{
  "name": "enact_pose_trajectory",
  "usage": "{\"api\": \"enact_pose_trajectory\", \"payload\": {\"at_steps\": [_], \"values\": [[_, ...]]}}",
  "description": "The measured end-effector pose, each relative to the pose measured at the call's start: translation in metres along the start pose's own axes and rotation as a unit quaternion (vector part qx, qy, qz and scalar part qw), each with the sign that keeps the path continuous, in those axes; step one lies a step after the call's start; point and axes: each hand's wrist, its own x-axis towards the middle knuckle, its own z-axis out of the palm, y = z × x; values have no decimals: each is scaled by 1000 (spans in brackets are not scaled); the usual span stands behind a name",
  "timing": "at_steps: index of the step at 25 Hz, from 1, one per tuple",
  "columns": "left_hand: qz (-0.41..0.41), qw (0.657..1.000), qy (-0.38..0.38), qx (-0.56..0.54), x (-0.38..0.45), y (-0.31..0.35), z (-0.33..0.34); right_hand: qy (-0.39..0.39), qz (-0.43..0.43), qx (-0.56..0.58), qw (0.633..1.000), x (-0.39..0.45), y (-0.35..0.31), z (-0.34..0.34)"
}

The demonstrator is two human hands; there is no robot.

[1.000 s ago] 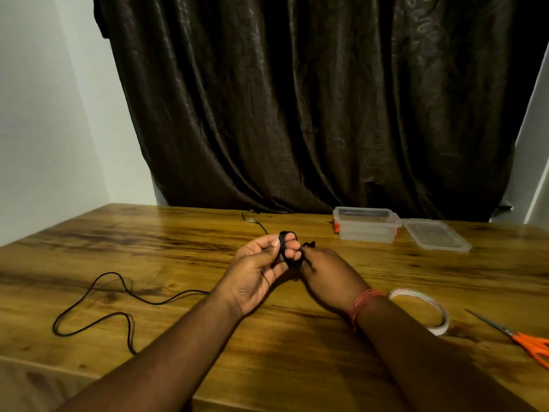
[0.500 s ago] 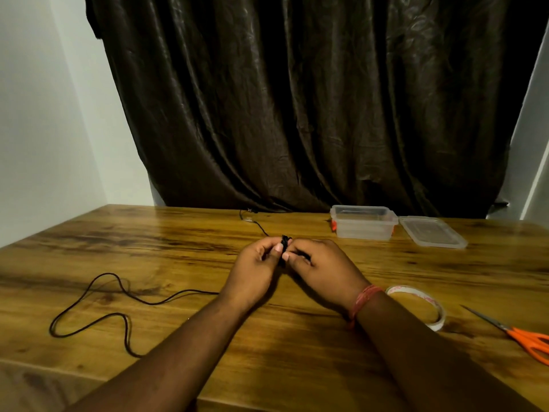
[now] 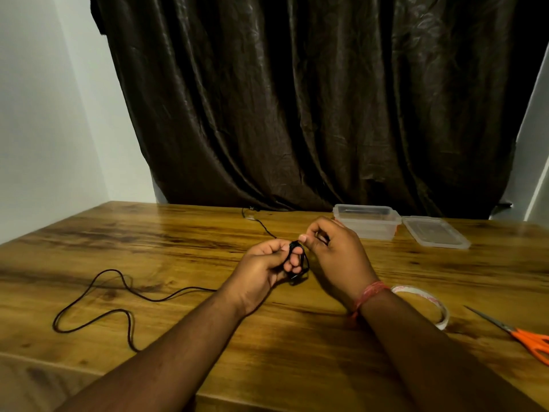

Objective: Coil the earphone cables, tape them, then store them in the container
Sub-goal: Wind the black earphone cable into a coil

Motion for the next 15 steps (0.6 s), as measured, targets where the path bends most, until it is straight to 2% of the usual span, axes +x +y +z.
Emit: {"api": "enact_pose_trajectory", "payload": {"at_steps": [2, 7, 10, 15], "values": [[1, 998, 10, -66, -1, 3, 0, -16, 12, 7, 1000, 0, 4, 4], [18, 987, 42, -156, -1, 8, -1, -155, 50, 4, 987, -7, 9, 18], [31, 985, 76, -154, 1, 9, -2, -197, 38, -27, 979, -10, 7, 21], [46, 988, 114, -92, 5, 6, -6, -223, 16, -75, 972, -12, 4, 19]]}}
